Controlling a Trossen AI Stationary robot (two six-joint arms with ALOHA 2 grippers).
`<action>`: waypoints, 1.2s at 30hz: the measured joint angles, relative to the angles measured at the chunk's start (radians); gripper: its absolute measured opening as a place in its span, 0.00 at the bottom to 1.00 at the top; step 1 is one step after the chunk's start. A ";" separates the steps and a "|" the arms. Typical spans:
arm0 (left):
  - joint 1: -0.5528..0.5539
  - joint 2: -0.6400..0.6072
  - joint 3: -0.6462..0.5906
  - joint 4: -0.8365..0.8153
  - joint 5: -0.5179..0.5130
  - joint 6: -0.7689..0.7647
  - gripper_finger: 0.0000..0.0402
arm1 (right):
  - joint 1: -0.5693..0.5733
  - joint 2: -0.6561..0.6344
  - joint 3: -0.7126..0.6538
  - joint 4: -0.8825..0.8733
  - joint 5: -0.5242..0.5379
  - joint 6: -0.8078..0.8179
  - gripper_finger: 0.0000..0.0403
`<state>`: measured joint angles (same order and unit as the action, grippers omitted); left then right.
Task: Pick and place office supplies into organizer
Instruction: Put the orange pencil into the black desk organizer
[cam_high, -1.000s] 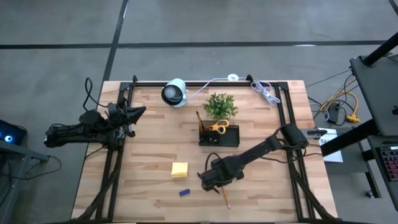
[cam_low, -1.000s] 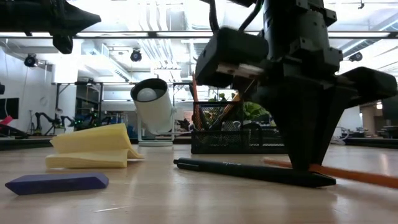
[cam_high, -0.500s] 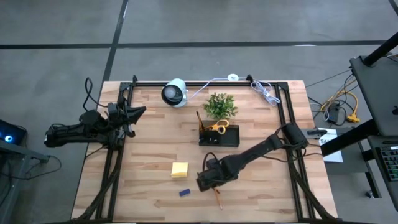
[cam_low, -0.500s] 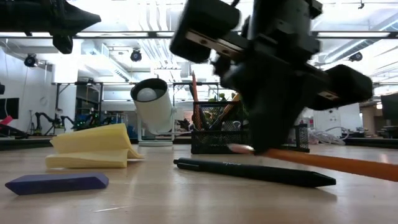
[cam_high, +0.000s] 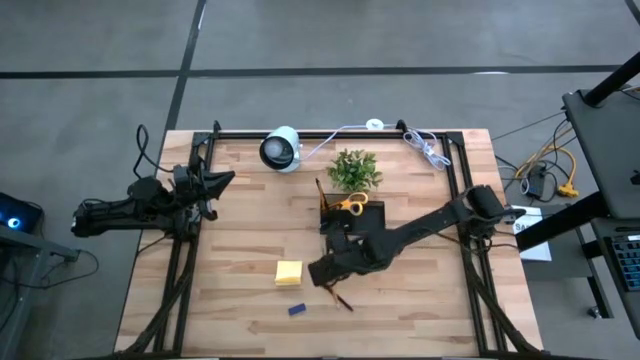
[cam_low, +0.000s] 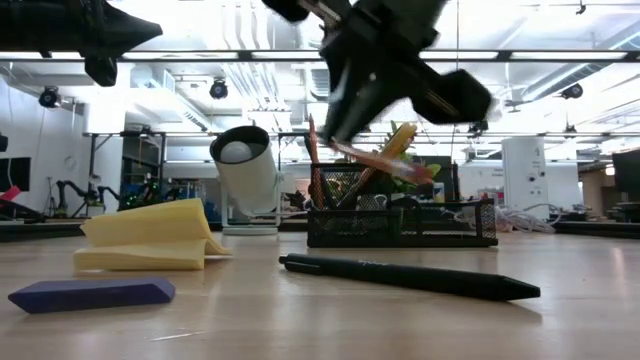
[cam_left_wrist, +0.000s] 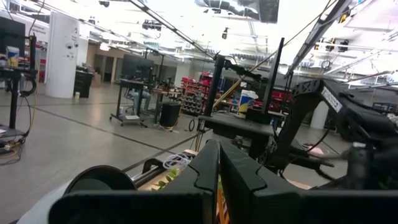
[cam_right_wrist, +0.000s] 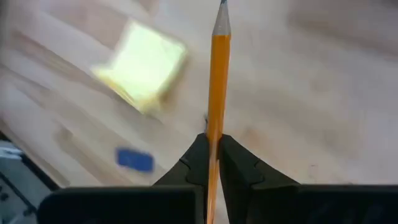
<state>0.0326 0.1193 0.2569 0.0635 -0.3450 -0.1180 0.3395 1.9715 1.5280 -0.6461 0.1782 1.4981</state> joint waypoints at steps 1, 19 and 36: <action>0.000 0.000 0.000 0.000 0.000 0.000 0.00 | -0.008 -0.011 0.000 0.010 0.023 -0.018 0.03; 0.000 -0.011 0.000 -0.001 0.000 0.000 0.00 | -0.162 -0.120 -0.008 0.017 0.303 -0.294 0.03; -0.001 -0.013 0.000 0.000 0.000 0.000 0.00 | -0.240 -0.164 -0.009 0.015 0.512 -0.391 0.03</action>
<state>0.0319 0.1062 0.2569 0.0631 -0.3447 -0.1181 0.0995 1.8079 1.5192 -0.6310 0.6903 1.1072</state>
